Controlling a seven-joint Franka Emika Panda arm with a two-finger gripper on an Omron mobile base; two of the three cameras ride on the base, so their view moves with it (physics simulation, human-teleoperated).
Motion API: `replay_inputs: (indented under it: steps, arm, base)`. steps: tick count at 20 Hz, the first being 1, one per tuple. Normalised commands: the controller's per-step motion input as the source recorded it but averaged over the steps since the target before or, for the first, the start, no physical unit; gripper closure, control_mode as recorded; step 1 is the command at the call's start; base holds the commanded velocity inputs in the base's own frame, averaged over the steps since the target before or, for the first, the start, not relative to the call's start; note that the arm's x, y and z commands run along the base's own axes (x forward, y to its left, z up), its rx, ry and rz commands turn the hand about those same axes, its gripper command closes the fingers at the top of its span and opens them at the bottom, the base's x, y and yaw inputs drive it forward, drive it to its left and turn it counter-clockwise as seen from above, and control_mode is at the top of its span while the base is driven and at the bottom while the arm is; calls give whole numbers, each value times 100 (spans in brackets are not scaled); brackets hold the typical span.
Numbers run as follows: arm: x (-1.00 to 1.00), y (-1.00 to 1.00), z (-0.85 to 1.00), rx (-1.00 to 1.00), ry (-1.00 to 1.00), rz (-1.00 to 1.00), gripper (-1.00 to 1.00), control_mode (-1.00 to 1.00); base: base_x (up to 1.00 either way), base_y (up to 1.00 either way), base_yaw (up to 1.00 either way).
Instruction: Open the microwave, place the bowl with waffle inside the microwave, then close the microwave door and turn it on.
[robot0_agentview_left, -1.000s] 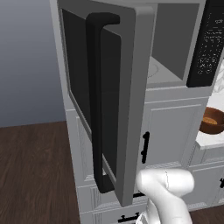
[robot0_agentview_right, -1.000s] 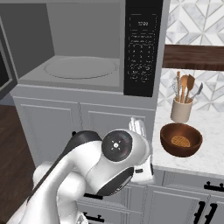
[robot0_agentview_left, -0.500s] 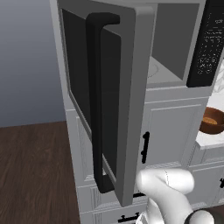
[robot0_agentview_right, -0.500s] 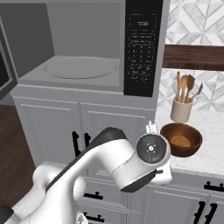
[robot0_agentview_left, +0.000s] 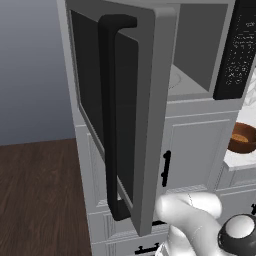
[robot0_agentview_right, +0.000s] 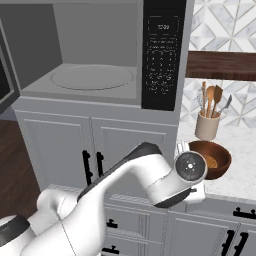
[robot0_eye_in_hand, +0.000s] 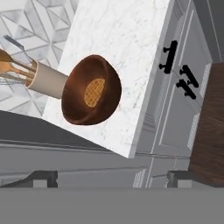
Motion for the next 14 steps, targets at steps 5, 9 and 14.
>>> replay_inputs:
  steps: [5, 9, 14]
  arm:
    - [32, -52, -47, 6, 0, 4, -100, -100]
    - [10, -40, -6, 11, 0, 7, -100, -100]
    - [22, -18, -10, 8, 0, 7, -100, -100]
  base:
    - [0, 0, 0]
    - [0, 0, 0]
    - [0, 0, 0]
